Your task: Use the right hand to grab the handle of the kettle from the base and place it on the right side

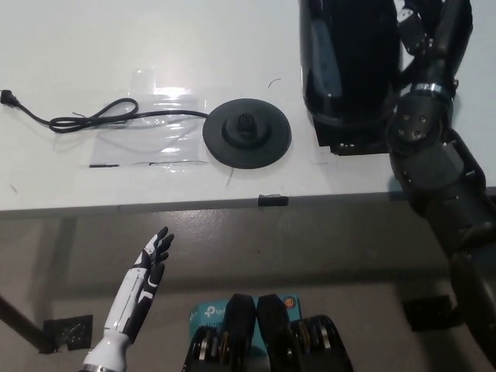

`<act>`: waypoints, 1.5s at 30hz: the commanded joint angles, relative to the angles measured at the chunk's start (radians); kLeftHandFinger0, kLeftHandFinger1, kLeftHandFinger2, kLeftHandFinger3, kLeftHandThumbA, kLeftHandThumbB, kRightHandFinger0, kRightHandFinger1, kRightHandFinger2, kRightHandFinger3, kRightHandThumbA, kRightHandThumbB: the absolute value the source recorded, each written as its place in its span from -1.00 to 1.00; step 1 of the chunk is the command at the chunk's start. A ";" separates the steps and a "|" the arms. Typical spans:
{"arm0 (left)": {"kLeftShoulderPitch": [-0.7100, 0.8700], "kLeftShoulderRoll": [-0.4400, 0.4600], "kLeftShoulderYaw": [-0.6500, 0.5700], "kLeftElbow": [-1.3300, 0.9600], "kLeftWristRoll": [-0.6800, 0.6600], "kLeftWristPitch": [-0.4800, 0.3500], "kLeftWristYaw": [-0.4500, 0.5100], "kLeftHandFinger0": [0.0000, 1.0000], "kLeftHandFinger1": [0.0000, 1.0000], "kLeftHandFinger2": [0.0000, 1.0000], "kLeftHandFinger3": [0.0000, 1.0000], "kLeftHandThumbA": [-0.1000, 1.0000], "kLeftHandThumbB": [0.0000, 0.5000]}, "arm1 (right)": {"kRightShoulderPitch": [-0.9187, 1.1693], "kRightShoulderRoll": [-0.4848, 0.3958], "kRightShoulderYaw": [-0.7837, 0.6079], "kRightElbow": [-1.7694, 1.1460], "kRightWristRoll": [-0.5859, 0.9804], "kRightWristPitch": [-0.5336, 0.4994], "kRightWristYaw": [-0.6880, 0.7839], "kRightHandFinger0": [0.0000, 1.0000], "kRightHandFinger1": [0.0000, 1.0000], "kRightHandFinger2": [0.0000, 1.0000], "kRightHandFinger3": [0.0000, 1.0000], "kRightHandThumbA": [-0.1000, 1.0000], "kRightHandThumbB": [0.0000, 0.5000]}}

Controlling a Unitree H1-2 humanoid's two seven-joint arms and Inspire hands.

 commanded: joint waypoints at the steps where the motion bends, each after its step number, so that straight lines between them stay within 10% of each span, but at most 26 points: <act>1: -0.003 0.015 0.006 -0.019 -0.008 -0.046 -0.005 1.00 1.00 1.00 1.00 1.00 1.00 | -0.064 -0.041 0.023 -0.028 0.009 -0.093 -0.051 -1.00 -0.96 -0.08 -0.15 -1.00 -0.57; 8: 0.008 0.015 0.006 -0.032 -0.004 -0.043 -0.004 1.00 1.00 1.00 1.00 1.00 1.00 | -0.044 -0.034 0.056 0.029 -0.017 -0.093 -0.111 -1.00 -1.00 -0.22 -0.21 -1.00 -0.57; 15: 0.008 0.017 0.008 -0.033 -0.016 -0.035 -0.010 1.00 1.00 1.00 1.00 1.00 1.00 | -0.005 -0.053 0.059 0.018 0.017 -0.093 -0.087 -1.00 -0.84 0.08 0.23 -1.00 -0.55; 16: 0.010 0.018 0.008 -0.034 -0.012 -0.034 -0.009 1.00 1.00 1.00 1.00 1.00 1.00 | 0.006 -0.056 0.047 0.009 0.041 -0.093 -0.044 -0.92 -0.66 0.22 0.32 -1.00 -0.44; 17: 0.011 0.017 0.009 -0.033 -0.010 -0.034 -0.007 1.00 1.00 1.00 1.00 1.00 1.00 | 0.012 -0.059 0.015 0.015 0.091 -0.093 0.063 -0.17 0.17 0.91 0.89 -0.66 -0.30; 18: 0.012 0.017 0.009 -0.034 -0.010 -0.035 -0.007 1.00 1.00 1.00 1.00 1.00 1.00 | 0.020 -0.061 -0.003 0.011 0.123 -0.093 0.142 0.30 0.61 1.00 1.00 -0.36 0.08; 20: 0.014 0.018 0.011 -0.035 -0.010 -0.038 -0.005 1.00 1.00 1.00 1.00 1.00 1.00 | 0.030 -0.062 -0.013 0.001 0.141 -0.093 0.211 0.58 0.98 1.00 1.00 -0.18 0.46; 23: 0.015 0.018 0.016 -0.037 -0.015 -0.035 -0.002 1.00 1.00 1.00 1.00 1.00 1.00 | 0.060 -0.076 0.001 -0.018 0.144 -0.093 0.305 1.00 1.00 1.00 1.00 0.10 0.69; 31: 0.013 0.021 0.024 -0.033 -0.009 -0.038 0.002 1.00 1.00 1.00 1.00 1.00 1.00 | 0.151 -0.116 -0.003 -0.122 0.180 -0.093 0.439 1.00 1.00 1.00 1.00 0.33 1.00; 41: 0.012 0.022 0.033 -0.028 -0.007 -0.042 0.004 1.00 1.00 1.00 1.00 1.00 1.00 | 0.323 -0.152 -0.006 -0.429 0.248 -0.052 0.617 1.00 1.00 1.00 1.00 0.38 0.87; 45: 0.016 0.021 0.034 -0.032 -0.007 -0.037 0.004 1.00 1.00 1.00 1.00 1.00 1.00 | 0.395 -0.159 -0.016 -0.572 0.283 -0.015 0.666 1.00 1.00 1.00 1.00 1.00 0.99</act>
